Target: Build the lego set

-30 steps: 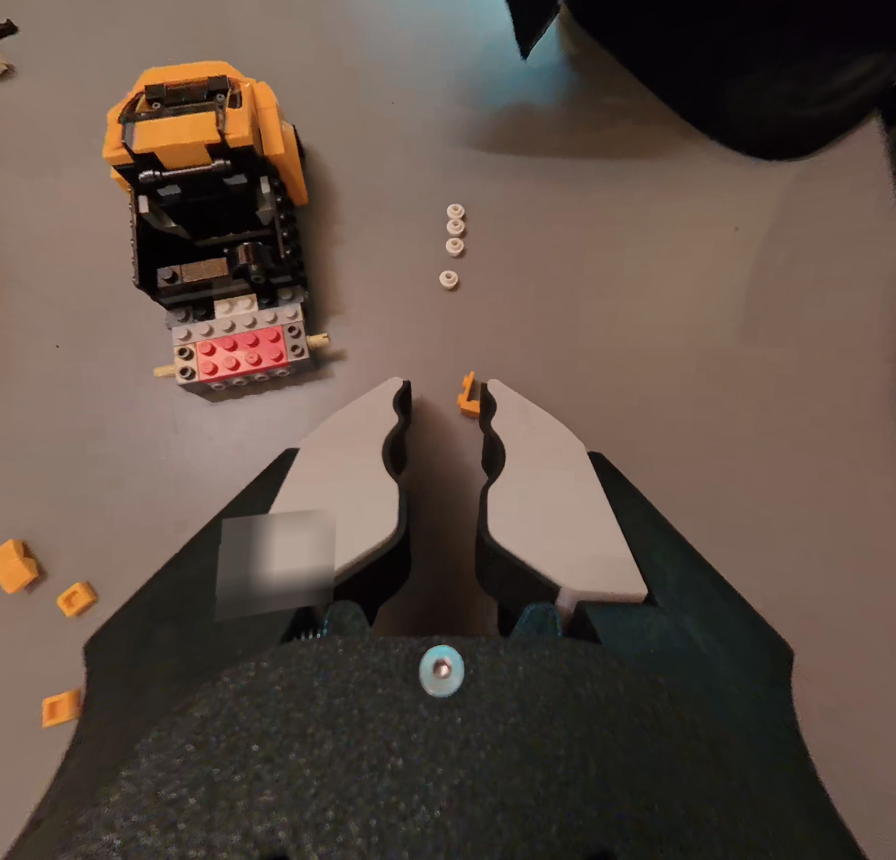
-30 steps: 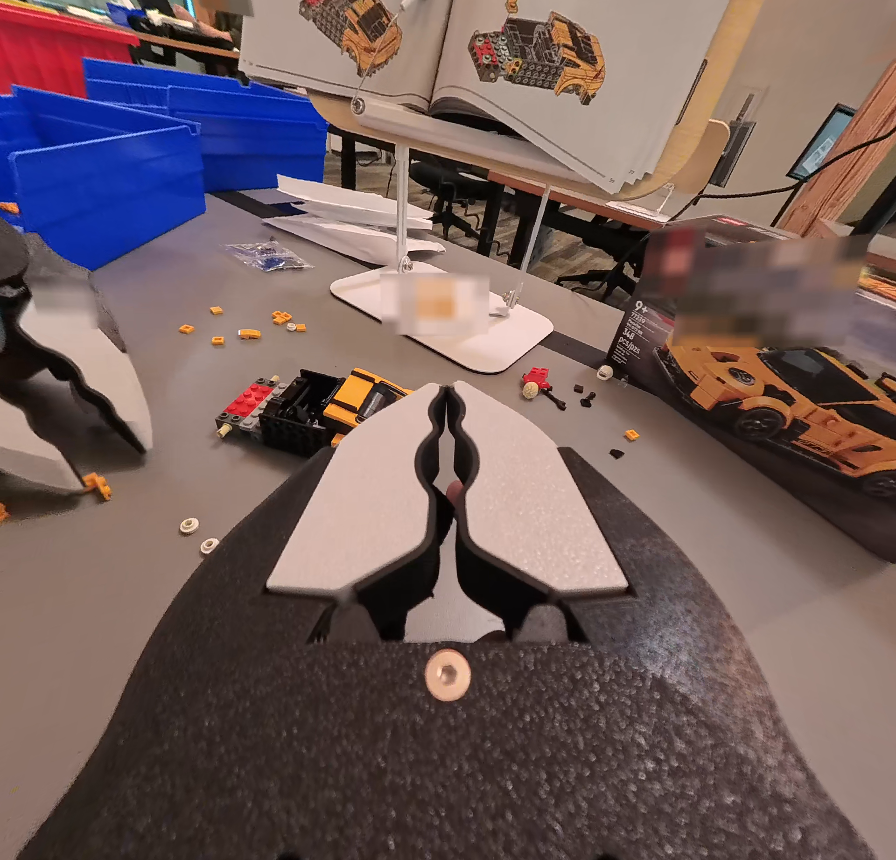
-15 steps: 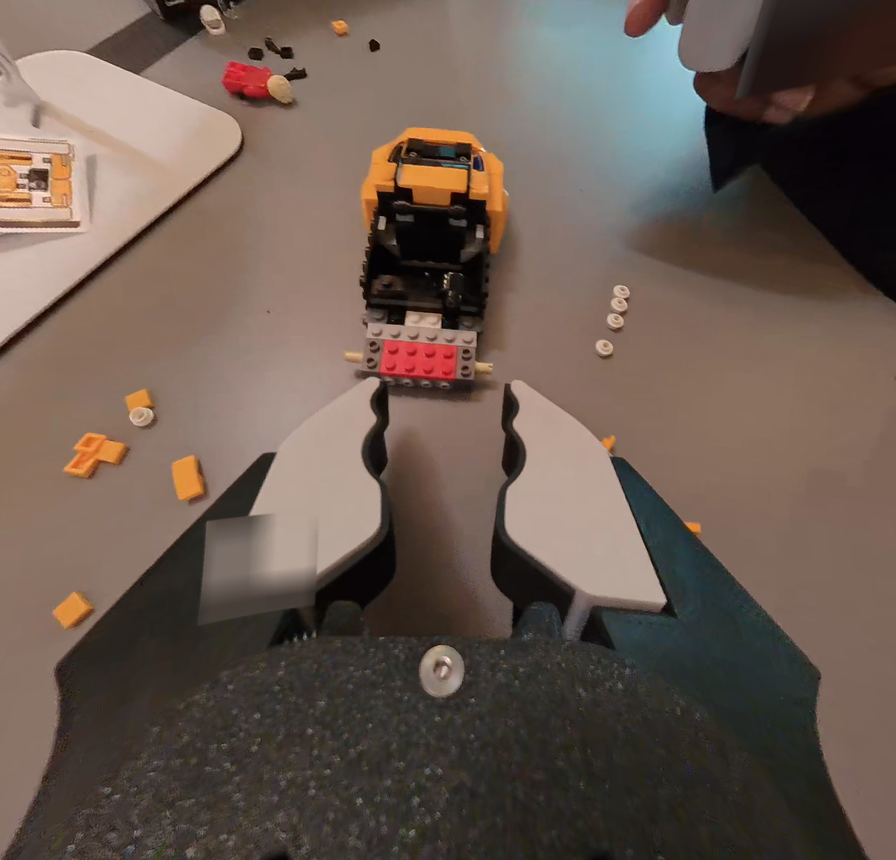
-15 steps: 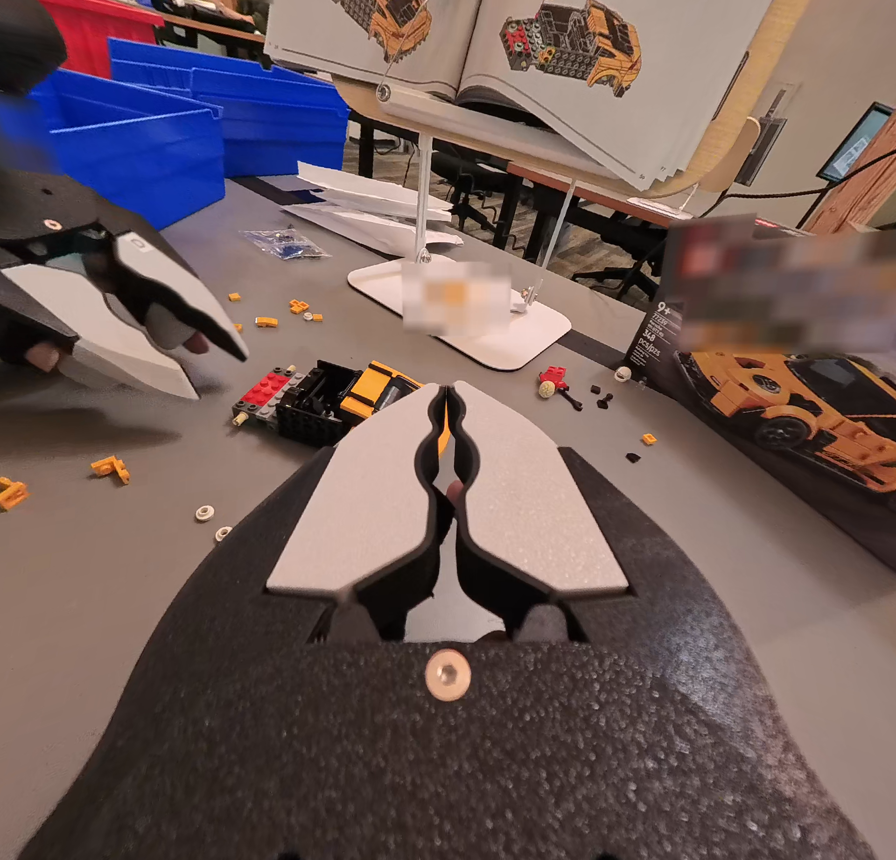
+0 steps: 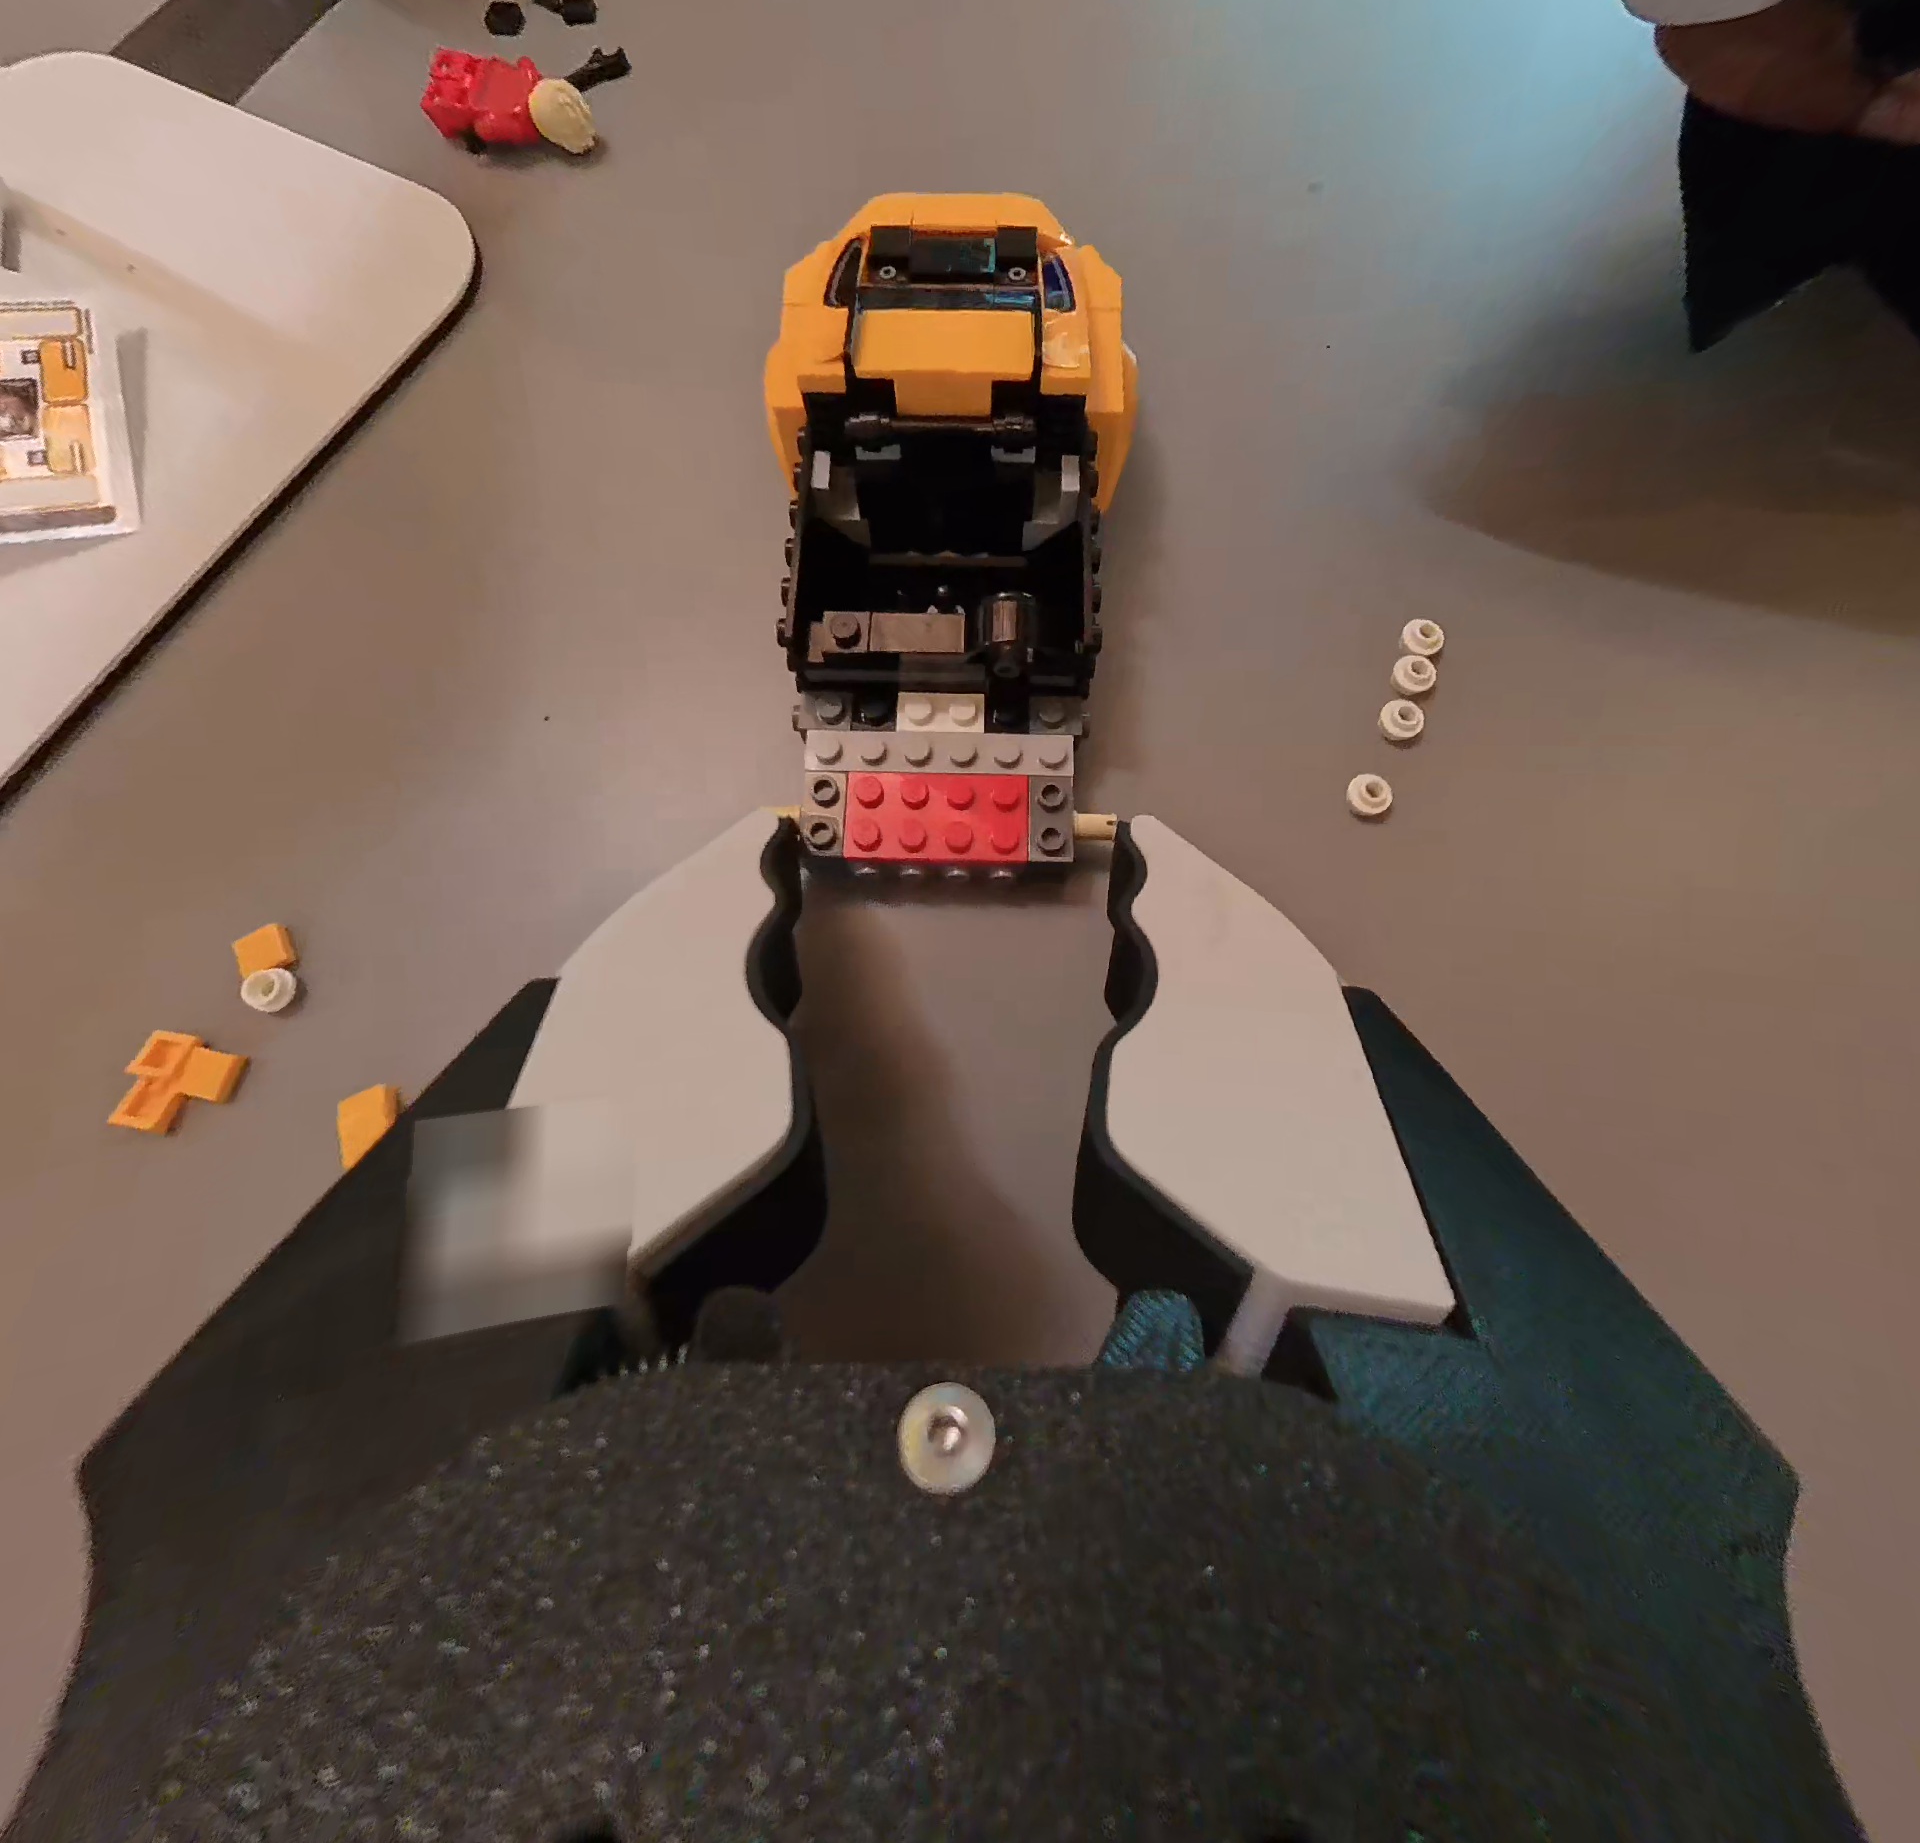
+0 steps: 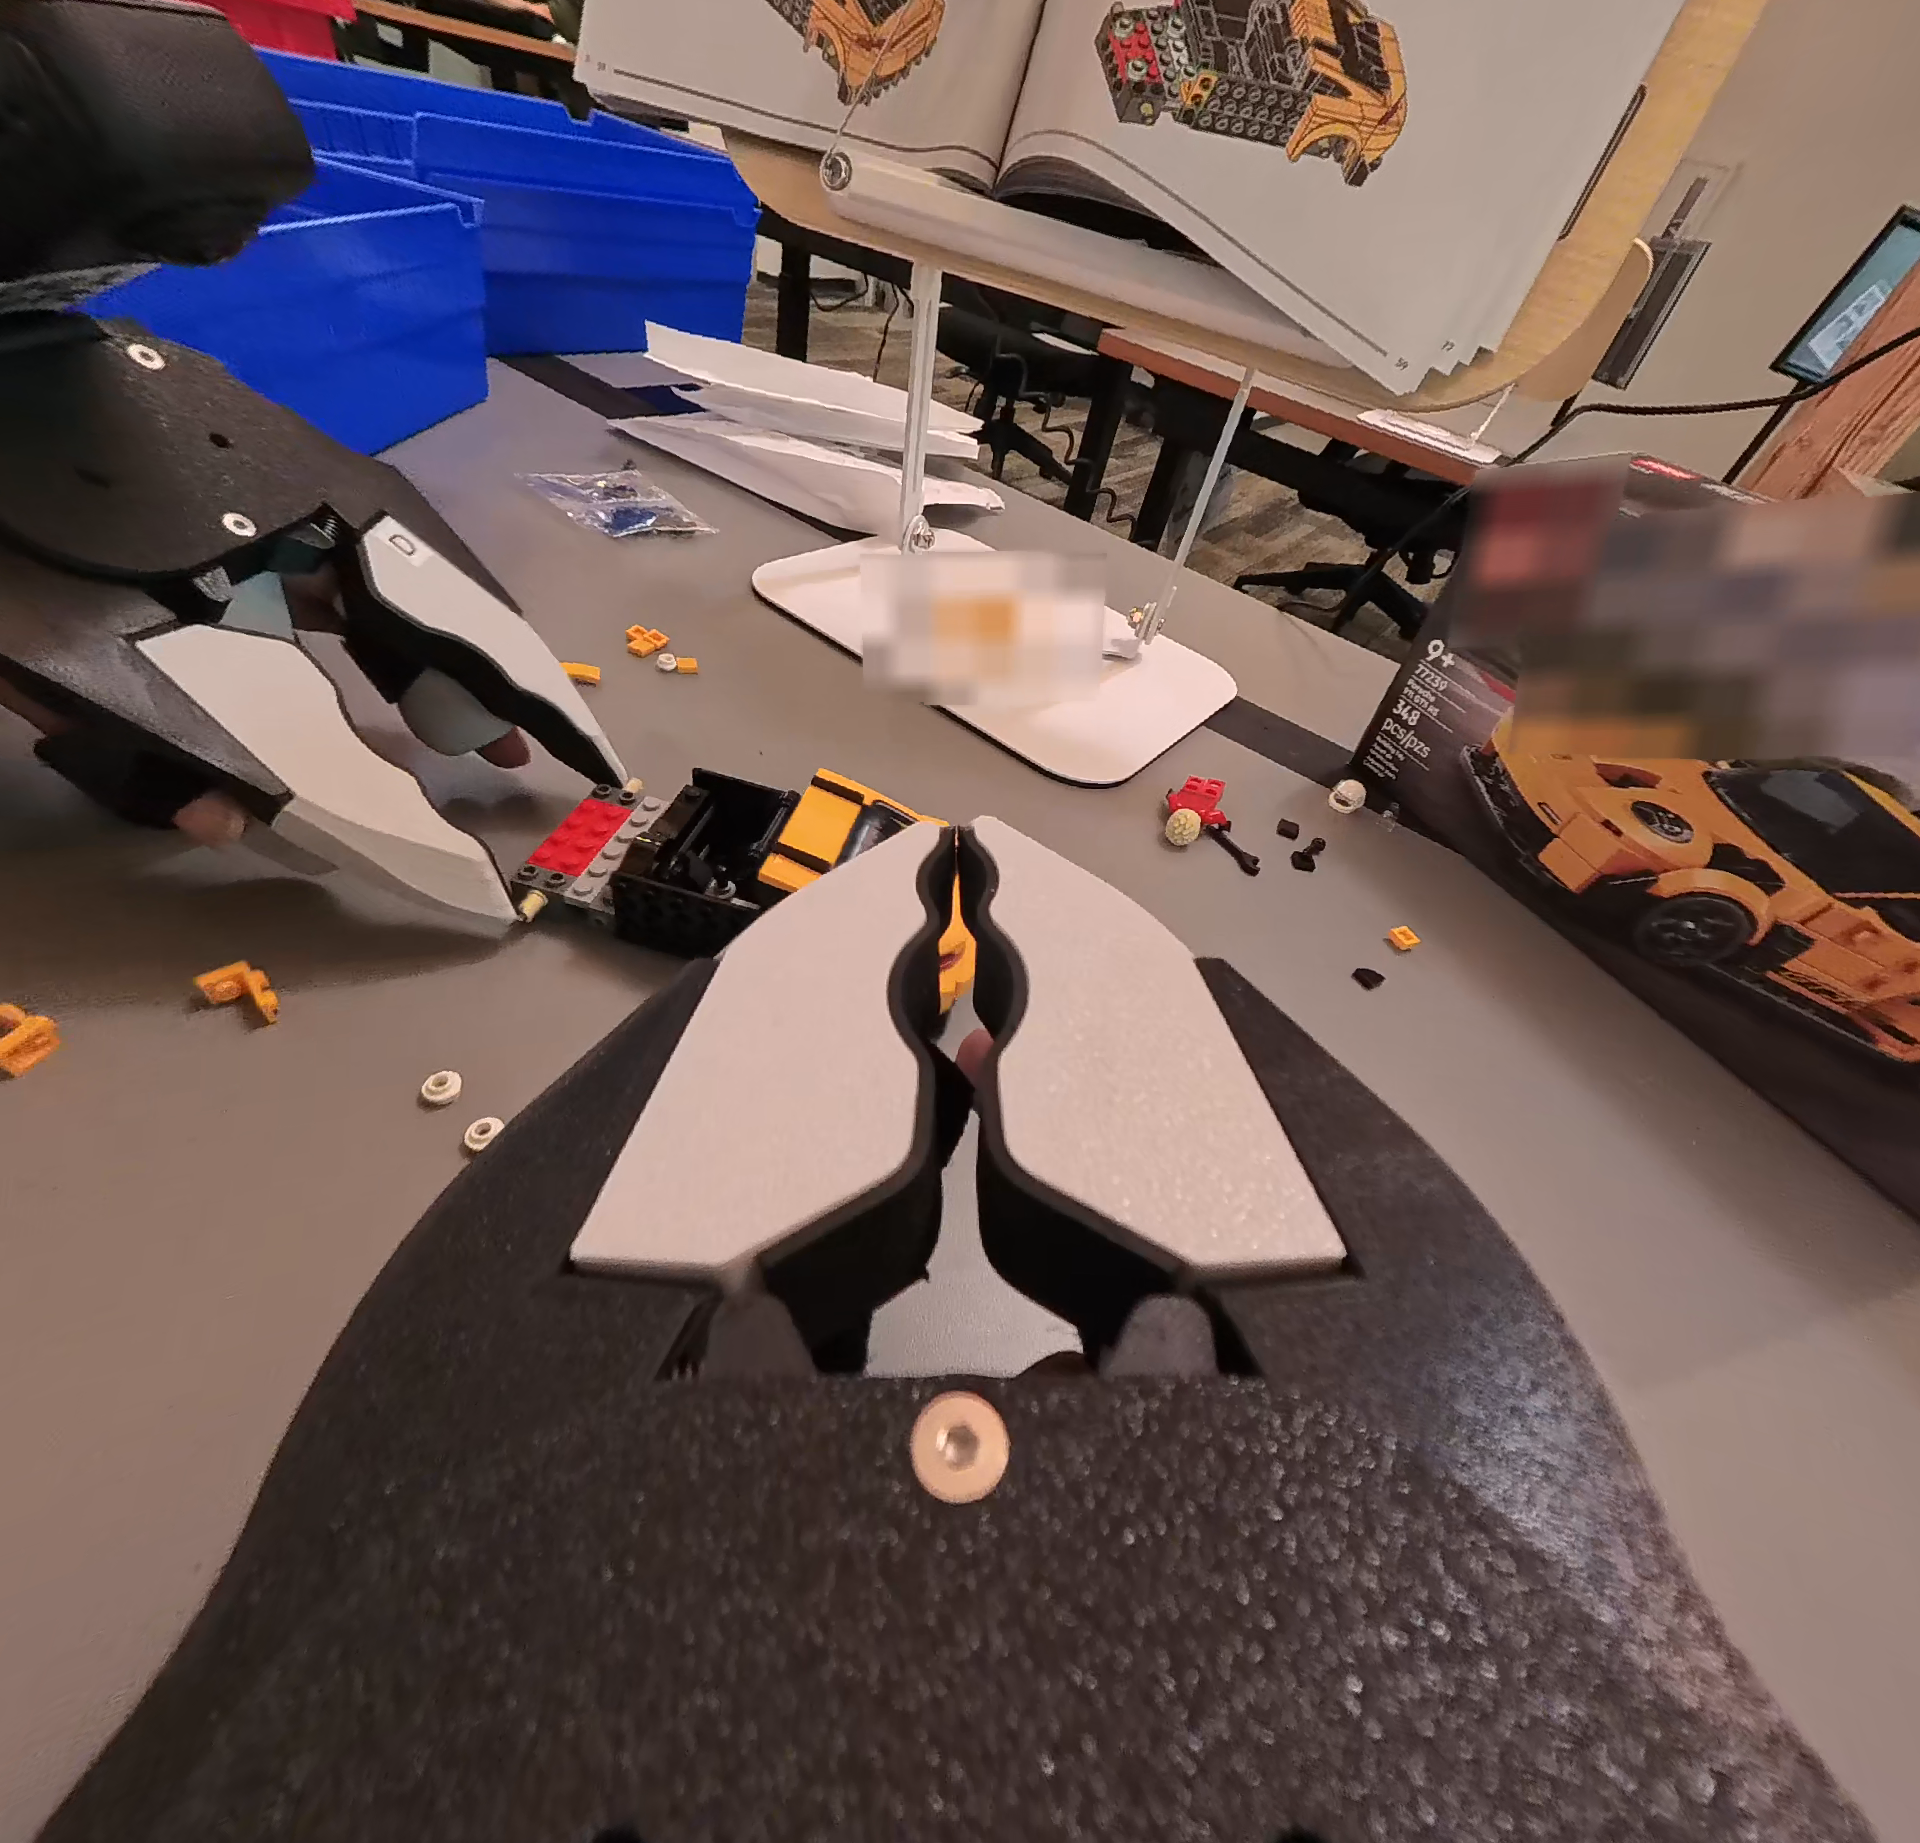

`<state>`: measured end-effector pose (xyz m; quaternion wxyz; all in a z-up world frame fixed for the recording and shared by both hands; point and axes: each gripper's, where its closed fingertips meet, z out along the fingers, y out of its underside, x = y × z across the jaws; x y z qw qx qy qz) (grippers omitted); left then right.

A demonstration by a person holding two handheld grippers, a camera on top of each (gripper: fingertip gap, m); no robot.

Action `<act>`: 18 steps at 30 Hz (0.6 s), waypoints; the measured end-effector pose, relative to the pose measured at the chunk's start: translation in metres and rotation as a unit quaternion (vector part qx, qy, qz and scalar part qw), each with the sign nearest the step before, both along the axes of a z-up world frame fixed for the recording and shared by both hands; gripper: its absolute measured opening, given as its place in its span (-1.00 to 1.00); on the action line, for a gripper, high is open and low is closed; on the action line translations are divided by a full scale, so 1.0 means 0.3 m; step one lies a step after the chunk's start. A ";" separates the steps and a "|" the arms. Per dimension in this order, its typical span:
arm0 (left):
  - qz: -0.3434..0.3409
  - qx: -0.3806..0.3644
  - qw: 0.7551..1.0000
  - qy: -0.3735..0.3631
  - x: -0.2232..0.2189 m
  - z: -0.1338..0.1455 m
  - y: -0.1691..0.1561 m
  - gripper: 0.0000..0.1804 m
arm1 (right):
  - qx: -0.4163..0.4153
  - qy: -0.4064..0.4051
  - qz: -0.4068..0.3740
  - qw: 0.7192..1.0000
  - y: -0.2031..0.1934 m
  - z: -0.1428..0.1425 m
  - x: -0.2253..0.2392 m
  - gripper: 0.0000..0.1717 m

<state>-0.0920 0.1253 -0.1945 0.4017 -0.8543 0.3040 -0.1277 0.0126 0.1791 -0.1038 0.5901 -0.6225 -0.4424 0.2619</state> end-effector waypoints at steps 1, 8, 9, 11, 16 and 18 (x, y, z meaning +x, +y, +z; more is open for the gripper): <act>0.007 0.000 1.000 0.001 0.003 0.000 -0.002 -0.37 | 0.001 0.001 -0.001 1.000 0.000 0.002 0.001 -1.00; 0.100 -0.021 0.995 0.014 0.007 -0.001 -0.016 -0.37 | 0.005 0.001 -0.001 1.000 -0.003 0.008 0.003 -1.00; 0.112 -0.026 0.993 0.012 0.013 -0.002 -0.020 -0.37 | 0.005 0.001 -0.001 1.000 -0.003 0.007 0.002 -1.00; 0.127 -0.031 0.991 0.015 0.023 -0.002 -0.026 -0.37 | 0.004 0.000 0.000 1.000 -0.003 0.006 0.002 -1.00; 0.144 -0.036 0.989 0.020 0.042 -0.004 -0.047 -0.37 | 0.004 -0.002 0.001 1.000 -0.004 0.004 0.001 -1.00; 0.139 -0.033 0.989 0.024 0.053 -0.006 -0.057 -0.38 | 0.006 -0.004 0.002 1.000 -0.006 0.003 0.000 -1.00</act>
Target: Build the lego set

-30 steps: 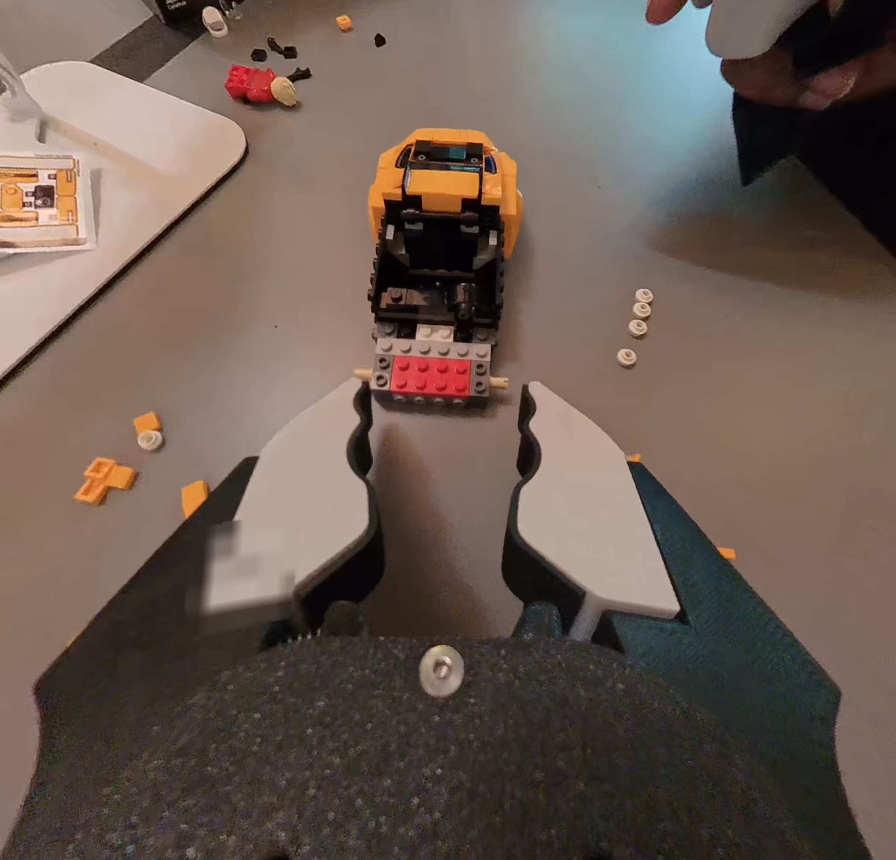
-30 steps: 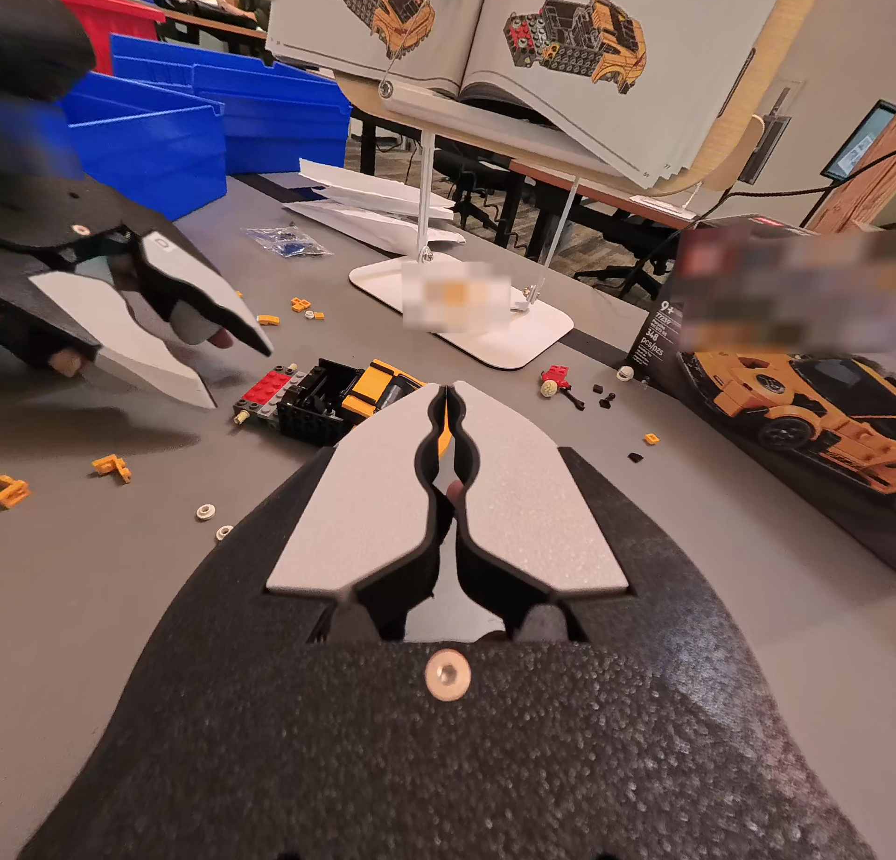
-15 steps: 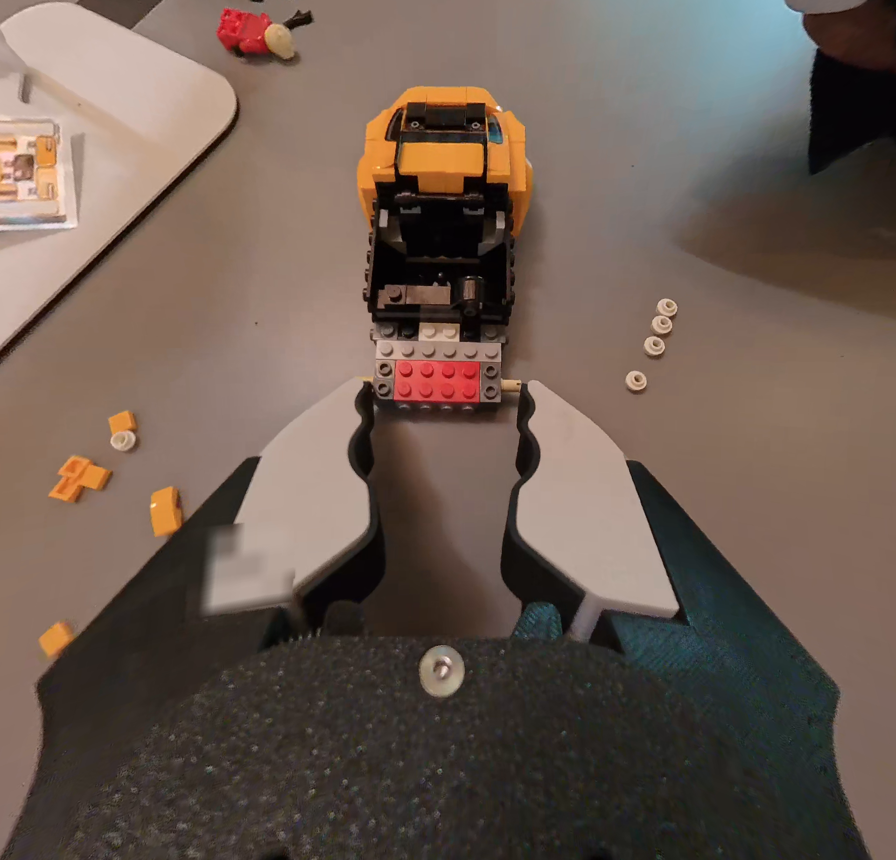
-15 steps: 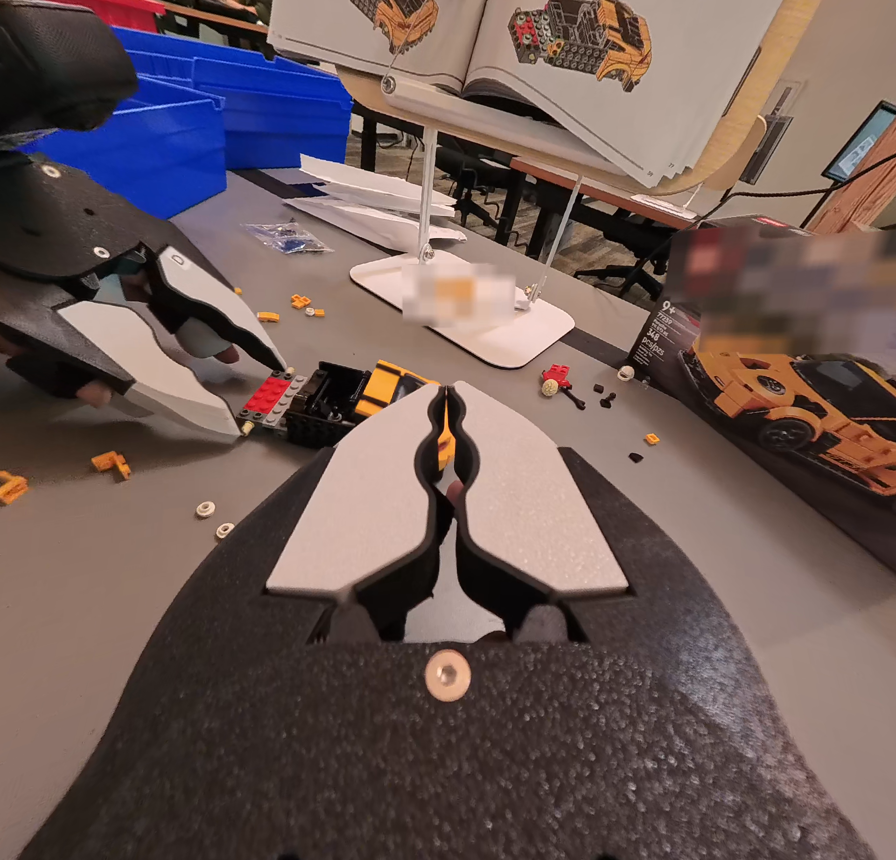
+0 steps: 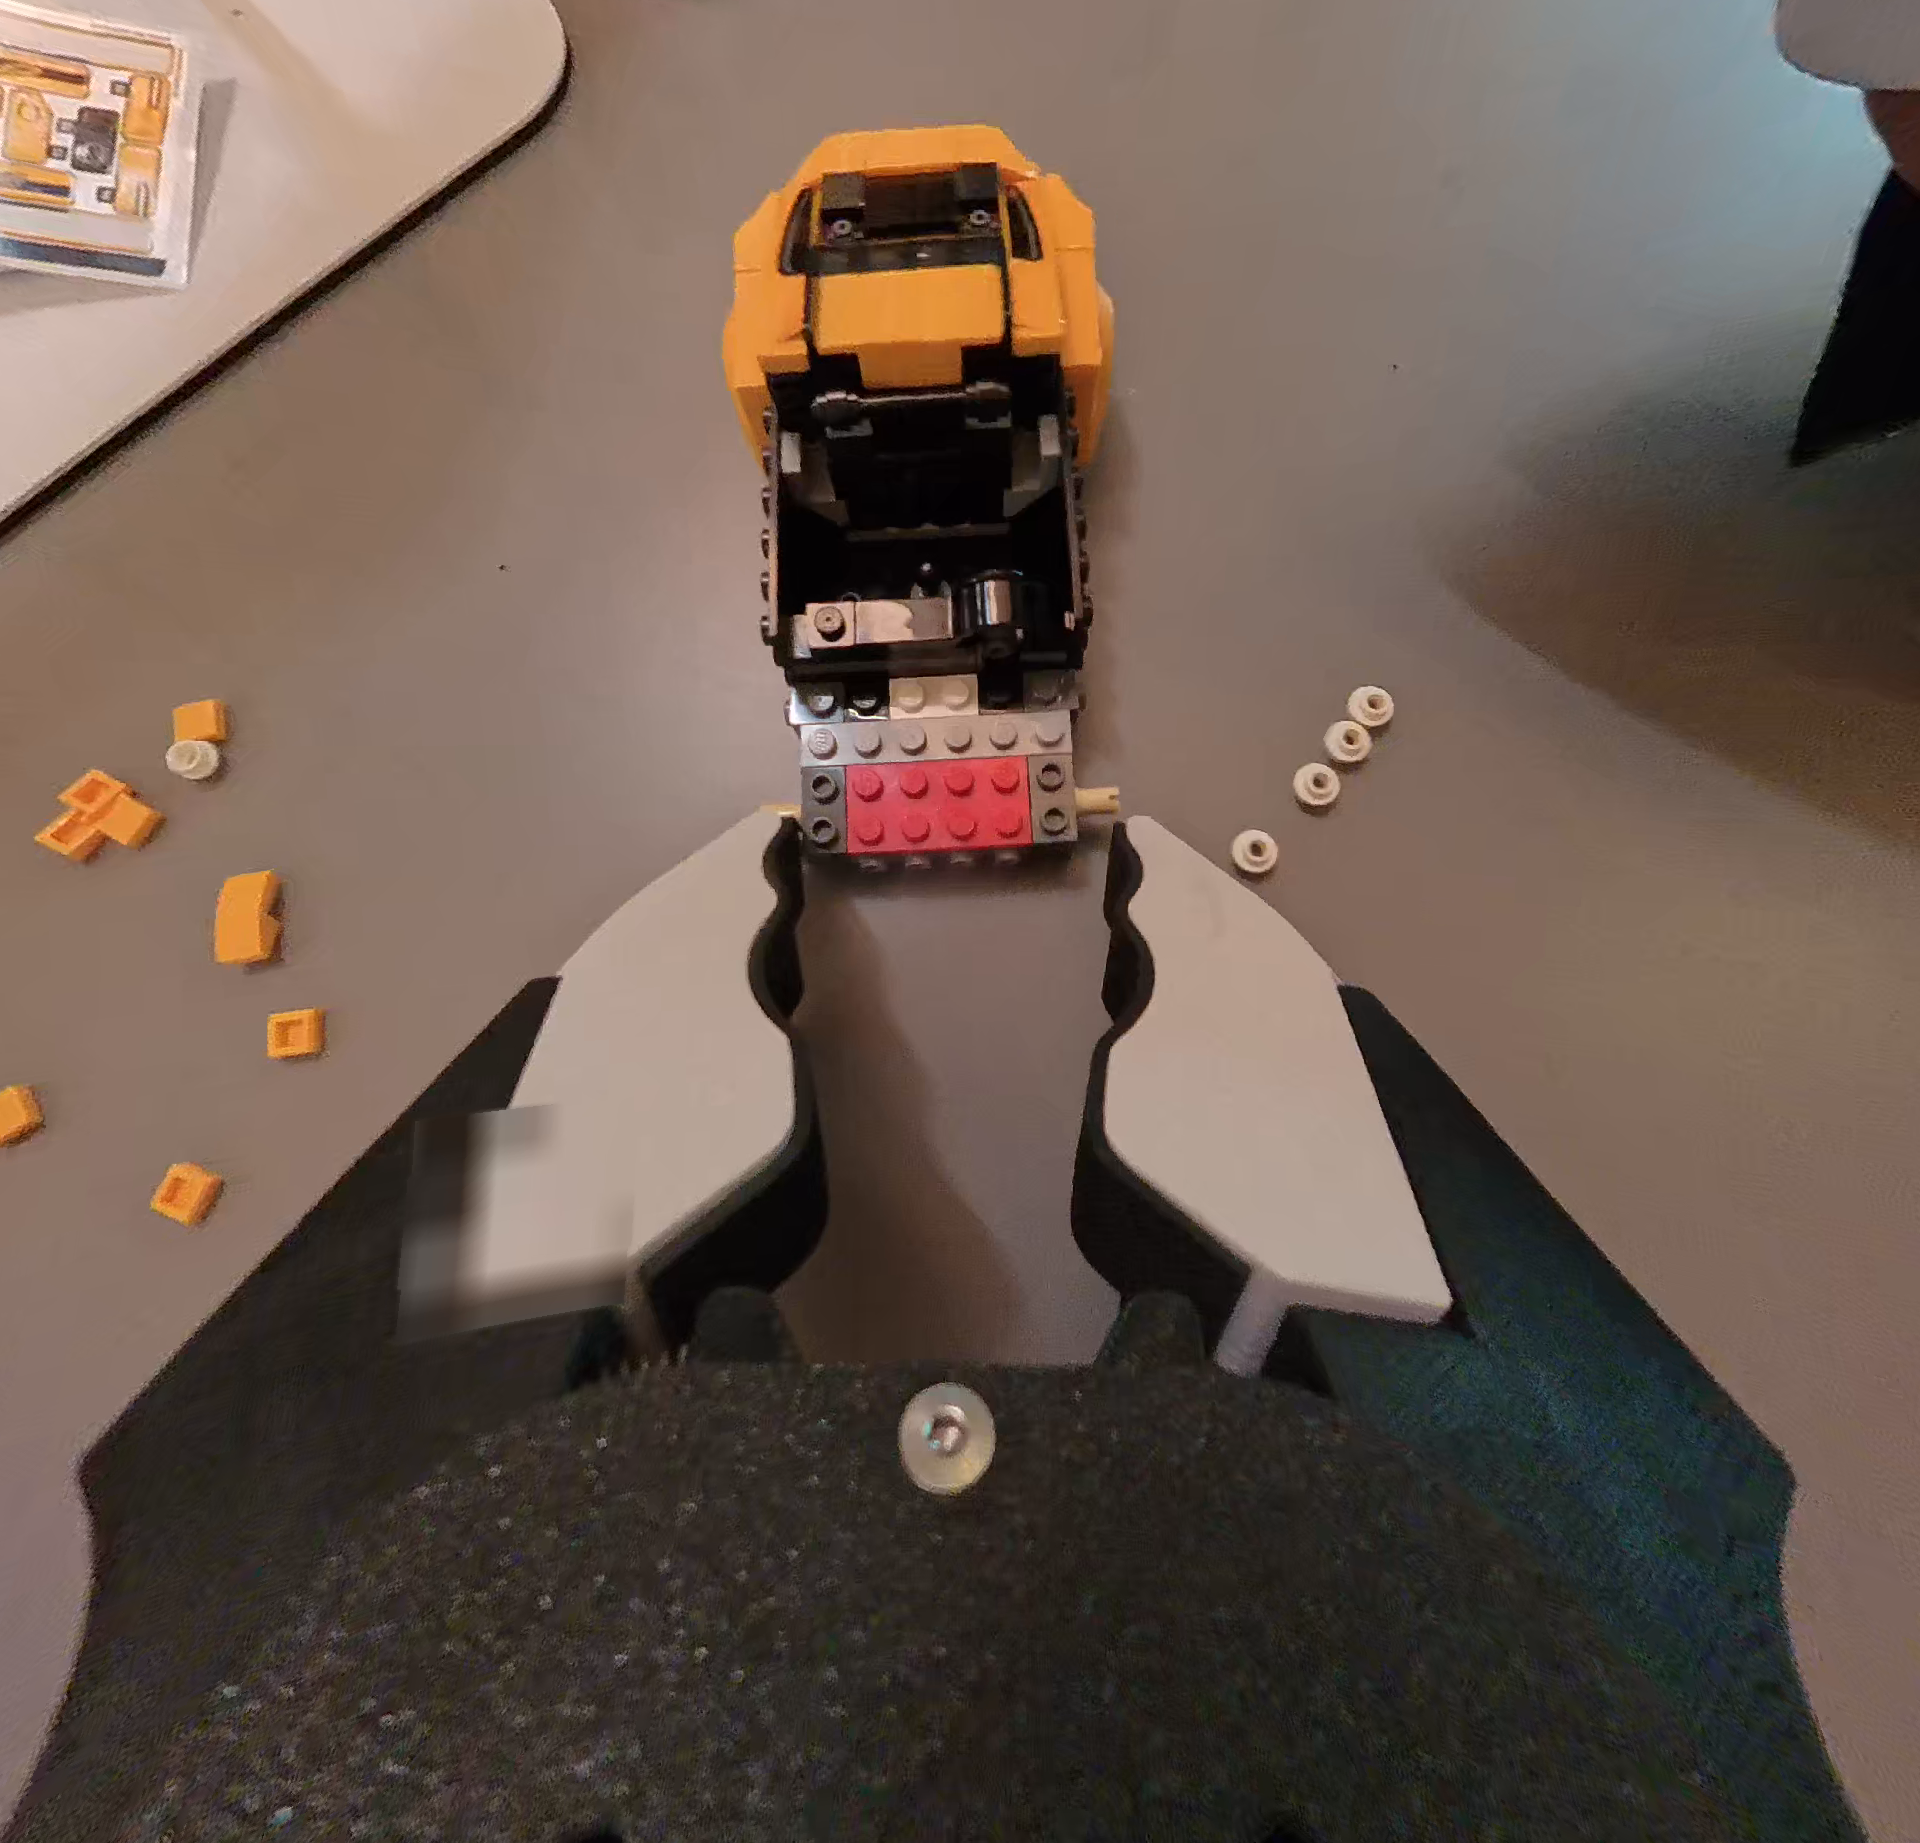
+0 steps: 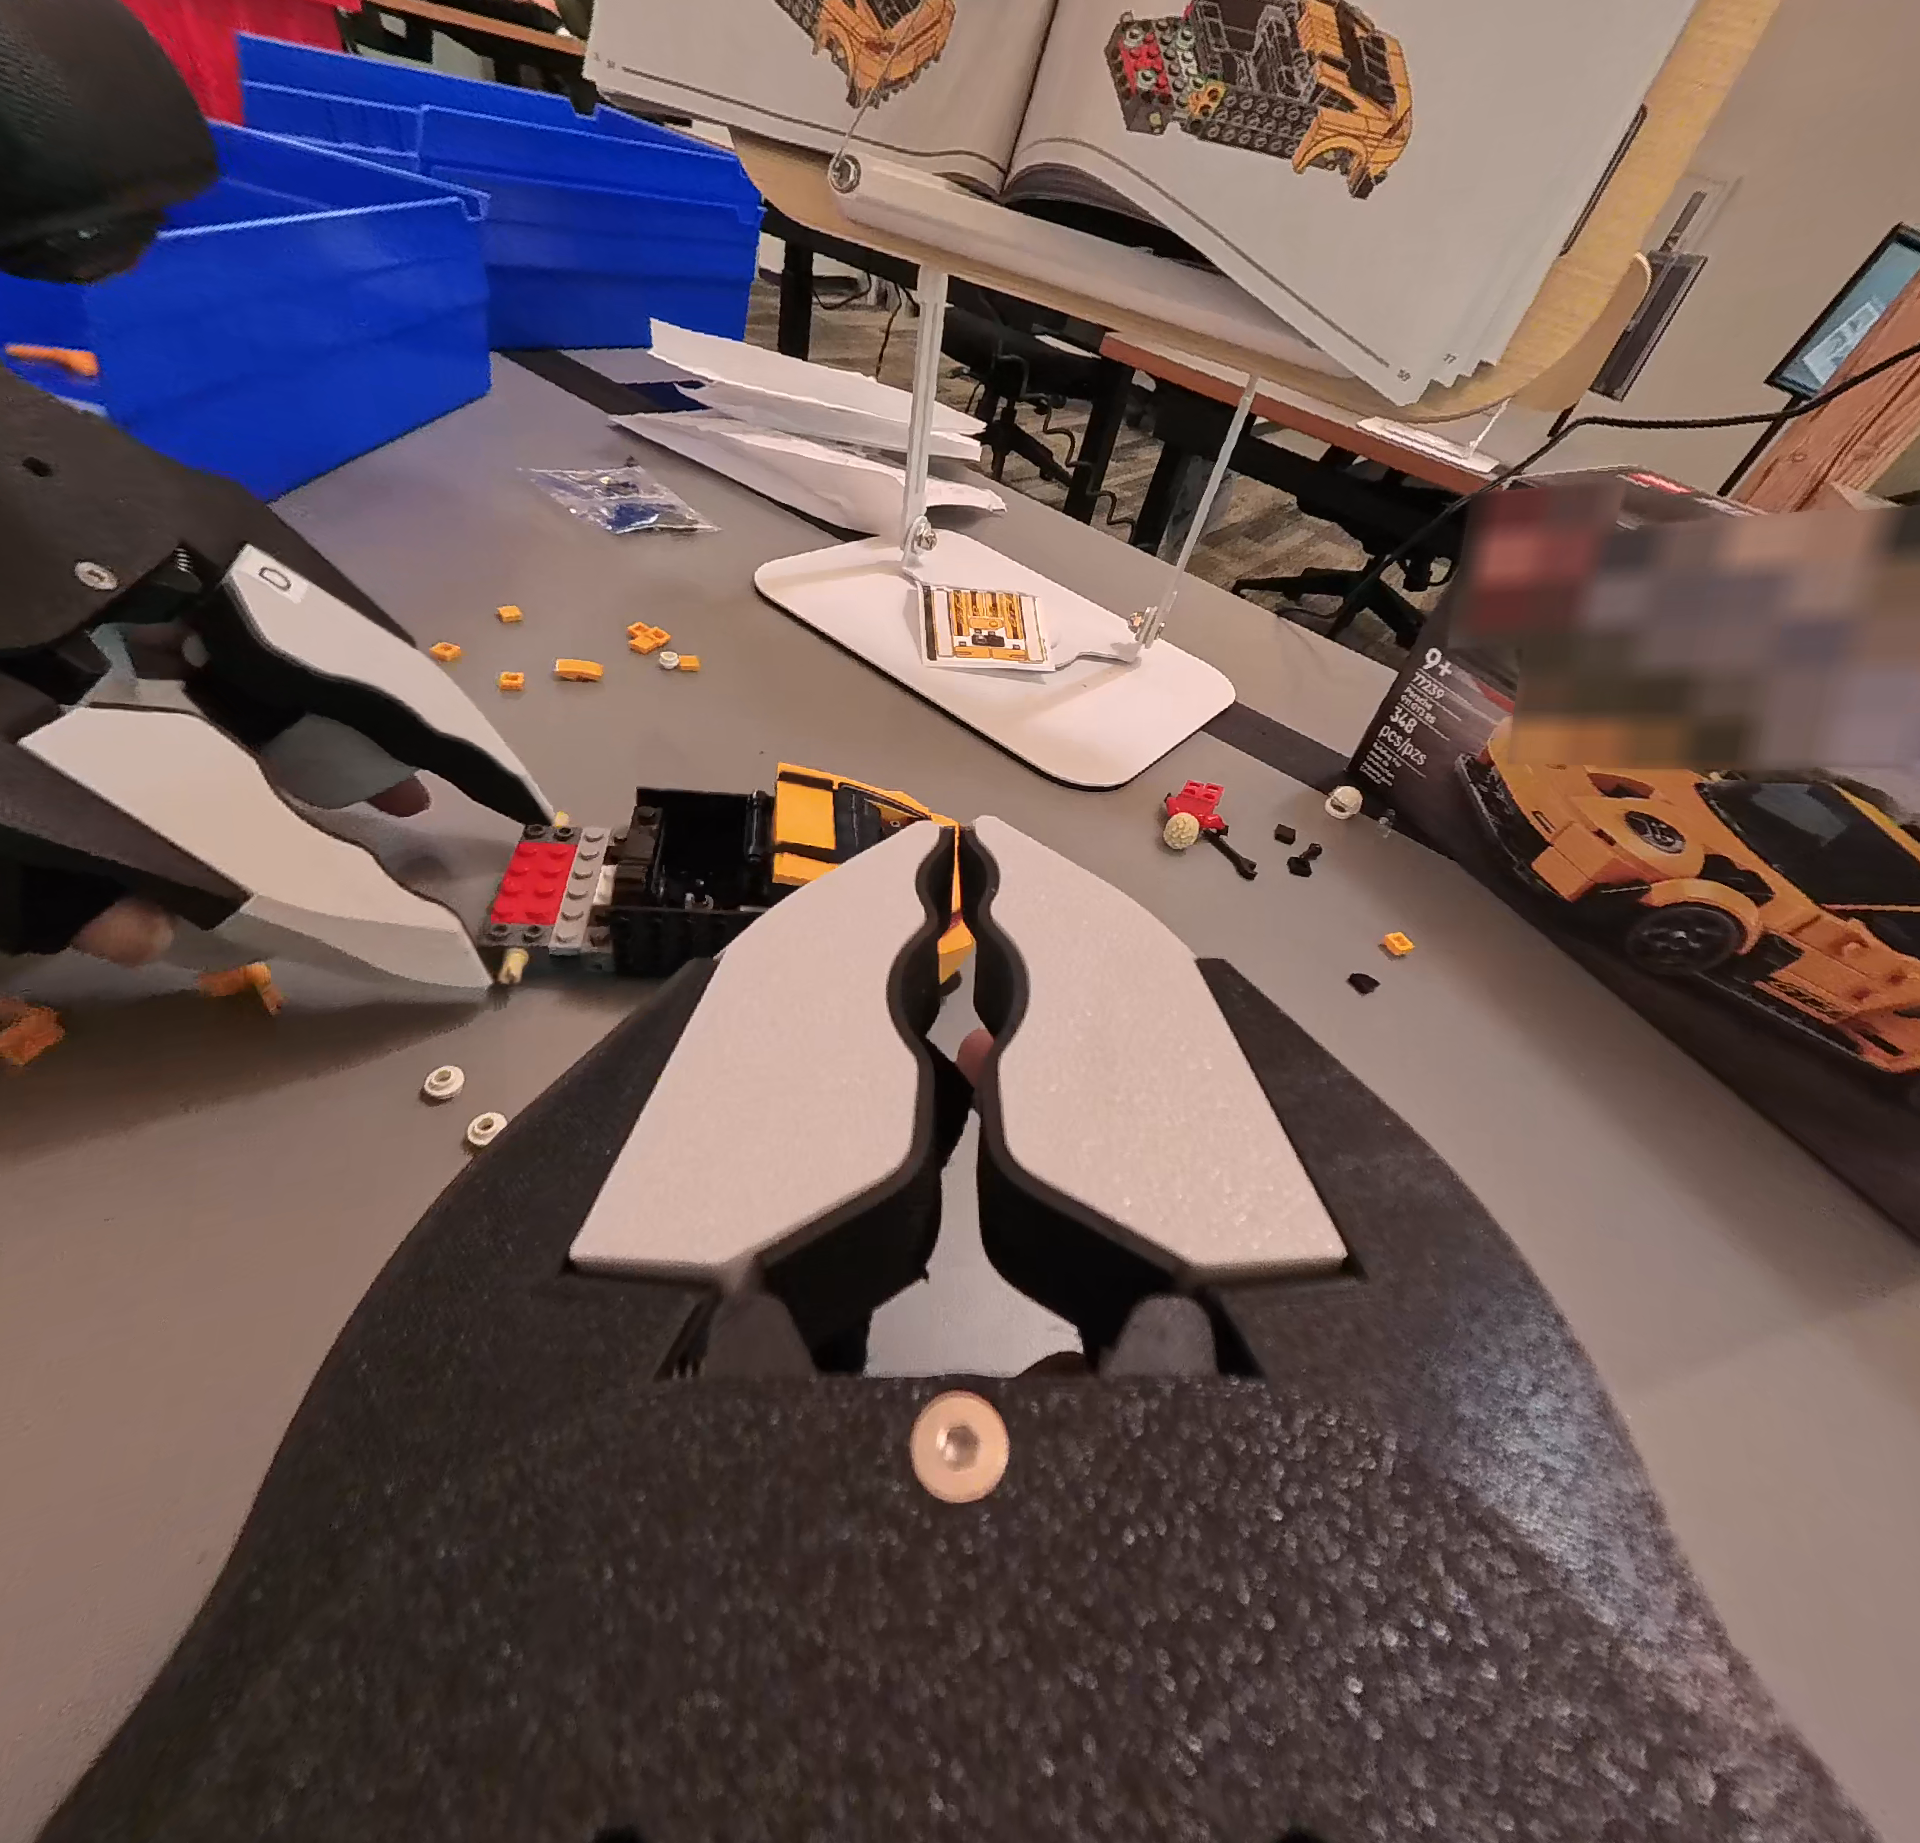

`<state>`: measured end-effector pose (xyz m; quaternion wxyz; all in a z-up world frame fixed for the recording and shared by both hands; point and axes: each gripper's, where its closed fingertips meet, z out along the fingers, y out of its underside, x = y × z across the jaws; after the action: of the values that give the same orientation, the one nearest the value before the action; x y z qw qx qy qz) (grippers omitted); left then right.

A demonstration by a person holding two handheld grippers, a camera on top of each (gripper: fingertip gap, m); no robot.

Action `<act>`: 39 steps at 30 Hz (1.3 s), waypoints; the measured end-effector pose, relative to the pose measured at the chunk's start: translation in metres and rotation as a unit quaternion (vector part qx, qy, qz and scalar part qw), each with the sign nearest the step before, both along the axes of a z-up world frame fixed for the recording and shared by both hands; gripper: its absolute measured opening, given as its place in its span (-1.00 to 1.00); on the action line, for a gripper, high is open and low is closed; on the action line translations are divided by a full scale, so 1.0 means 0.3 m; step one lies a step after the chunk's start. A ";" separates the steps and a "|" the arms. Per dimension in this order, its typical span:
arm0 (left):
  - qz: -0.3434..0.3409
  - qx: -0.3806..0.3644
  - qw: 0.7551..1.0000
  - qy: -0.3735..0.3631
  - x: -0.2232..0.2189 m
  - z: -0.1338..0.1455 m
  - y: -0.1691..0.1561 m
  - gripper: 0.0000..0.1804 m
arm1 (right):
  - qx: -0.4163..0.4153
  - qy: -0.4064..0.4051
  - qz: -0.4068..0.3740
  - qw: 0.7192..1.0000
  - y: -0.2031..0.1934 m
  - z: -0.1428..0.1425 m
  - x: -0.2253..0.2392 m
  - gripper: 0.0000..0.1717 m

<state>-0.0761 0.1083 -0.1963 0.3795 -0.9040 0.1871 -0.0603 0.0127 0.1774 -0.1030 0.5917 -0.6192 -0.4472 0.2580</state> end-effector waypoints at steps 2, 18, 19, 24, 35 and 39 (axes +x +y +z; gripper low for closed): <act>-0.012 0.000 1.000 -0.009 0.019 0.002 -0.011 -0.36 | 0.000 -0.002 0.001 1.000 -0.001 -0.001 -0.001 -0.99; -0.035 0.145 0.980 -0.133 -0.062 0.206 0.016 -1.00 | -0.004 -0.005 0.006 1.000 -0.007 -0.005 -0.003 -0.99; -0.036 0.173 0.974 -0.142 -0.077 0.239 0.017 -1.00 | -0.006 -0.006 0.007 1.000 -0.008 -0.007 -0.004 -0.99; -0.006 0.249 0.954 -0.164 -0.161 0.327 0.024 -1.00 | -0.013 -0.009 0.011 1.000 -0.009 -0.016 -0.007 -0.99; -0.012 0.229 0.961 -0.153 -0.146 0.282 0.029 -1.00 | -0.021 -0.243 0.225 0.943 -0.209 -0.184 -0.043 -1.00; -0.024 0.219 0.964 -0.152 -0.128 0.274 0.024 -1.00 | -0.052 -0.341 0.286 0.894 -0.259 -0.284 -0.021 -0.98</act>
<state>-0.1144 0.1155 -0.1142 0.5907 -0.7744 0.1570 -0.1636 0.0063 0.0998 -0.1883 0.2702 -0.5440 -0.7656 0.2118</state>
